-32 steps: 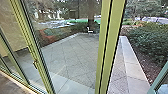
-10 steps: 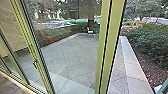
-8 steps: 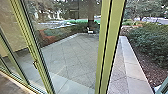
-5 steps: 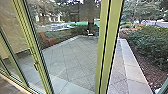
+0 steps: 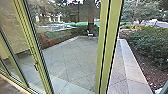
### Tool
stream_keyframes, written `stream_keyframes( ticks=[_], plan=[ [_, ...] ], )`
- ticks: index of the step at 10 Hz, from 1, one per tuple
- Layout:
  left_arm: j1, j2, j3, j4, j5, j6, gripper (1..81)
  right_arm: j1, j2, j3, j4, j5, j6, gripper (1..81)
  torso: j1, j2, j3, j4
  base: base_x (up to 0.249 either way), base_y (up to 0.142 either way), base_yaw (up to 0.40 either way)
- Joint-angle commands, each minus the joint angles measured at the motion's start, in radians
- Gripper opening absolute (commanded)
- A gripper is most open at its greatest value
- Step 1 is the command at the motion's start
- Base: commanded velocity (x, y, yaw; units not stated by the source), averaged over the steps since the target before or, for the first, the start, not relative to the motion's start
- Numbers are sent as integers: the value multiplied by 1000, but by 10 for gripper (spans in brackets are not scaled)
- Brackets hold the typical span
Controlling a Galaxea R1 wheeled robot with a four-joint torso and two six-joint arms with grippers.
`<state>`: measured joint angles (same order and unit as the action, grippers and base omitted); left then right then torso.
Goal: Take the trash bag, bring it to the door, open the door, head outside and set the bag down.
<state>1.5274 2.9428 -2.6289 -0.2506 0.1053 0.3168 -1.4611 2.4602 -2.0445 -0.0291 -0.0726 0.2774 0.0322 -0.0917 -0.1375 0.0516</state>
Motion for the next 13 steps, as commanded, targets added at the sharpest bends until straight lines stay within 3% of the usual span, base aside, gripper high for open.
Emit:
stream_keyframes(
  ticks=[1, 5, 13],
  plan=[
    [-49, -3, 3, 1, 77, 5, 10, -49, 103, -145, 3, 48, -16, 811, 0, 0, 0, 0, 0, 0, 0],
    [-65, -3, 3, 1, 77, 5, 10, -83, 297, -362, -47, 53, -21, 811, 0, 0, 0, 0, 0, 0, 0],
    [-68, 1, -2, 1, 77, 5, 10, -101, 470, -557, -89, 54, -23, 811, -1, 0, 1, 0, 0, 0, 0]
  ],
)
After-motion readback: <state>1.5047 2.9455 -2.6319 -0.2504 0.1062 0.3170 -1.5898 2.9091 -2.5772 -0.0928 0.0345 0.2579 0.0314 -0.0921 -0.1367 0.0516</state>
